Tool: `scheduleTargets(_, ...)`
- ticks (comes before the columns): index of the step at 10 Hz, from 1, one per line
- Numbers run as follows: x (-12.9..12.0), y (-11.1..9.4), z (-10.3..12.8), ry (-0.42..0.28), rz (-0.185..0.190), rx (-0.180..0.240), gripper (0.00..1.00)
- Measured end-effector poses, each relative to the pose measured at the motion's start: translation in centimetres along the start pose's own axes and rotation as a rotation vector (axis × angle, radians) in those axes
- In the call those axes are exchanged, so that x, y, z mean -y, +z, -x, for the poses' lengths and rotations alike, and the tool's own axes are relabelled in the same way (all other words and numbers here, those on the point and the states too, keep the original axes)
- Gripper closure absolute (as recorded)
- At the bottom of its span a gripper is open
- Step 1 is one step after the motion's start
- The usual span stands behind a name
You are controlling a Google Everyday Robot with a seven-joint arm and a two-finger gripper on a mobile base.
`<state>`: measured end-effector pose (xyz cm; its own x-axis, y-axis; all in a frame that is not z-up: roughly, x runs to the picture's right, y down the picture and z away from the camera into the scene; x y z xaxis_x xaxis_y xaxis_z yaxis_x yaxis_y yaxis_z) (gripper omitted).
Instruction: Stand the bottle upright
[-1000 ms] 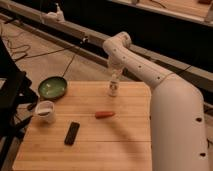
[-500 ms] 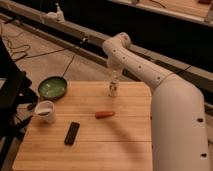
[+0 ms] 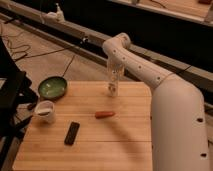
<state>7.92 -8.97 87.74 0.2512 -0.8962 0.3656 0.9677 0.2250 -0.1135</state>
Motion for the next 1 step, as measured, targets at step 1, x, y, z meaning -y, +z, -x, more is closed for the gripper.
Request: scheduleTargets(1,-0.01,0.0,-0.01,0.0,0.0,-0.001,0.34)
